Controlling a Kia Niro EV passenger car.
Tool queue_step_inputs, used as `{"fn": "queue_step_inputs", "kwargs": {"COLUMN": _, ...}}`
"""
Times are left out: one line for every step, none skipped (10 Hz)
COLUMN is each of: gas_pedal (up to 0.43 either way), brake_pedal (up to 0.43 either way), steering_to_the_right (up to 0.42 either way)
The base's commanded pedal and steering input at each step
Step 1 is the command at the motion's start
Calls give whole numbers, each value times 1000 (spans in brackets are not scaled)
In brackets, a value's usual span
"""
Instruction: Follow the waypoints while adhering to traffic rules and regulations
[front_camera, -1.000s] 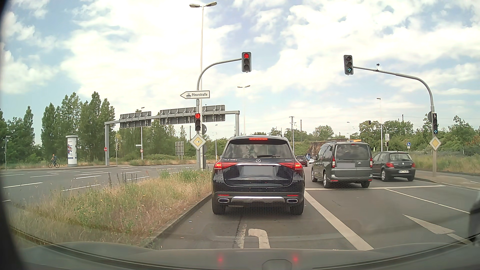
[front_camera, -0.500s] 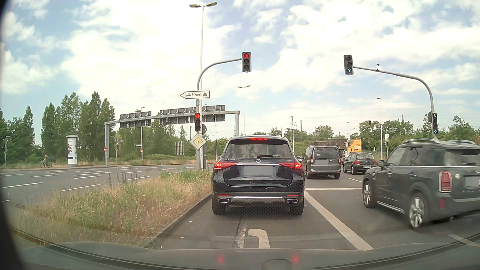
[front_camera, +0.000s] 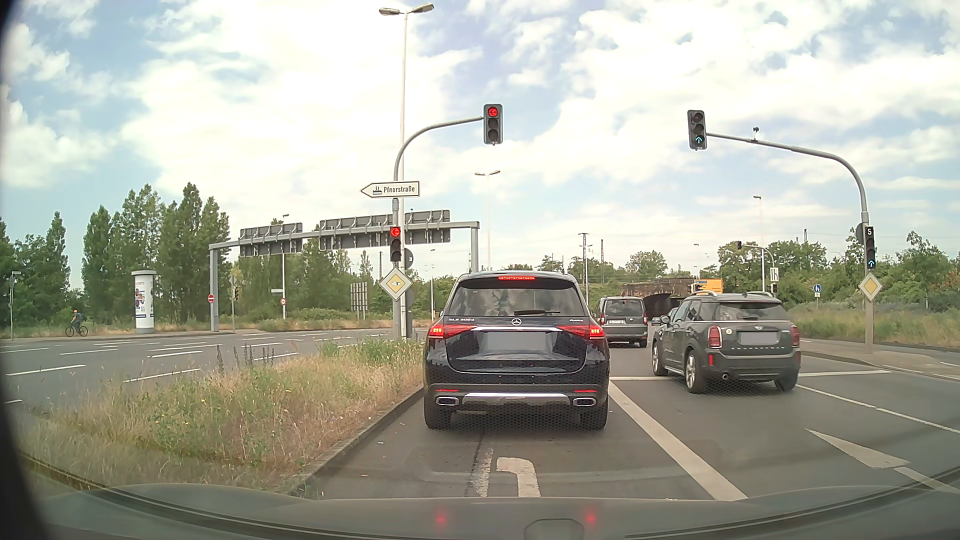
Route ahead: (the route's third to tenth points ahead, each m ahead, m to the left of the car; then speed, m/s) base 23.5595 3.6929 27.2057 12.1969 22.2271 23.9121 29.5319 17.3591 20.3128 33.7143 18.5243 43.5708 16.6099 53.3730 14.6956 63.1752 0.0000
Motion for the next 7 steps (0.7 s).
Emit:
{"fn": "queue_step_inputs", "kwargs": {"gas_pedal": 0, "brake_pedal": 299, "steering_to_the_right": 4}}
{"fn": "queue_step_inputs", "kwargs": {"gas_pedal": 0, "brake_pedal": 299, "steering_to_the_right": 4}}
{"fn": "queue_step_inputs", "kwargs": {"gas_pedal": 0, "brake_pedal": 299, "steering_to_the_right": 4}}
{"fn": "queue_step_inputs", "kwargs": {"gas_pedal": 0, "brake_pedal": 299, "steering_to_the_right": 4}}
{"fn": "queue_step_inputs", "kwargs": {"gas_pedal": 0, "brake_pedal": 299, "steering_to_the_right": 4}}
{"fn": "queue_step_inputs", "kwargs": {"gas_pedal": 0, "brake_pedal": 299, "steering_to_the_right": 4}}
{"fn": "queue_step_inputs", "kwargs": {"gas_pedal": 0, "brake_pedal": 299, "steering_to_the_right": 4}}
